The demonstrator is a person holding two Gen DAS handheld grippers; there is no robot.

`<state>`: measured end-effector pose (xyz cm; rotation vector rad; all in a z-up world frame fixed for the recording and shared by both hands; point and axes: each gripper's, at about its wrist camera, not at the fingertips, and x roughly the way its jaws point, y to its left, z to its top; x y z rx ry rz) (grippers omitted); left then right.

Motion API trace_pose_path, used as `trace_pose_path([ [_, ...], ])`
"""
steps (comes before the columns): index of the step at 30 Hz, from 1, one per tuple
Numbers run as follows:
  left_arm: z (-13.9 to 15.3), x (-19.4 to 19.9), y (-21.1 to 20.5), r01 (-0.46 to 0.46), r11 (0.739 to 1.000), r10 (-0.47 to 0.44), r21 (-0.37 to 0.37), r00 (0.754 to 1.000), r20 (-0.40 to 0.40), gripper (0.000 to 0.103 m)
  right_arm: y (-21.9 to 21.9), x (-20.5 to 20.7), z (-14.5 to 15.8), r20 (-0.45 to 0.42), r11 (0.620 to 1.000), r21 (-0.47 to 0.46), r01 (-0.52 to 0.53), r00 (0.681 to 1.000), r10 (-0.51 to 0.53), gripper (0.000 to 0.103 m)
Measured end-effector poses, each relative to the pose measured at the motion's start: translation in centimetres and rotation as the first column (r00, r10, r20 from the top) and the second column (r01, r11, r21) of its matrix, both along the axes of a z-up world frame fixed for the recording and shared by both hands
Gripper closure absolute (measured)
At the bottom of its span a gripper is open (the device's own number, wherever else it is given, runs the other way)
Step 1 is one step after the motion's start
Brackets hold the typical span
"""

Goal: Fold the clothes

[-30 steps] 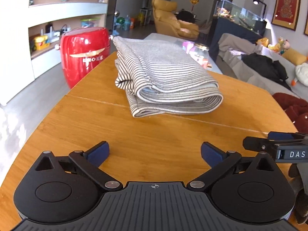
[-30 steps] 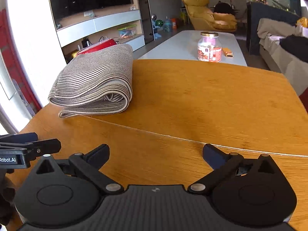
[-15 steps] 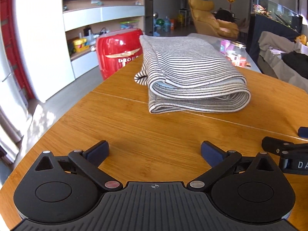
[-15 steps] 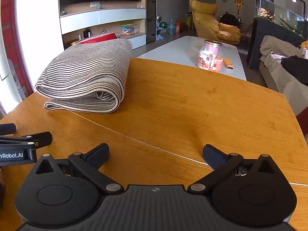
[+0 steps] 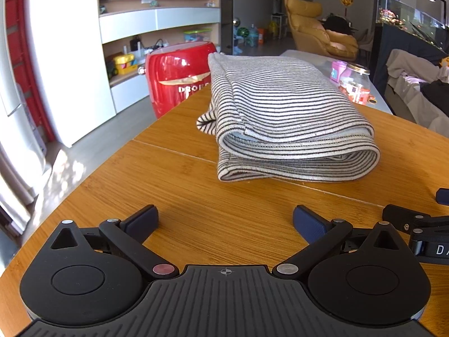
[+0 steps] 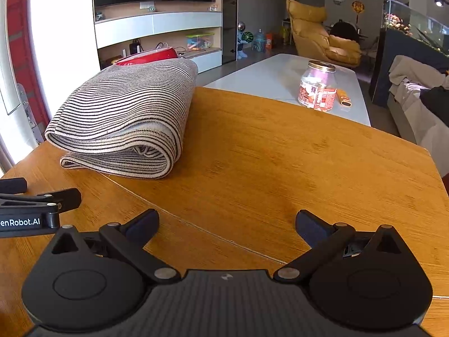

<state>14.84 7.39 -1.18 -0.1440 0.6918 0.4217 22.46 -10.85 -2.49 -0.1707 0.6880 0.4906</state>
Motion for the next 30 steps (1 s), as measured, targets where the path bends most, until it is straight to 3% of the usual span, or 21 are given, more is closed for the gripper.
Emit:
trace_pose_path([
  [30,0.12,0.19,0.27,0.001,1.000,-0.001,-0.002,1.000,-0.001,0.000,0.10,0.02,-0.01,0.000,1.000,0.001,0.001,1.000,-0.001,0.000],
])
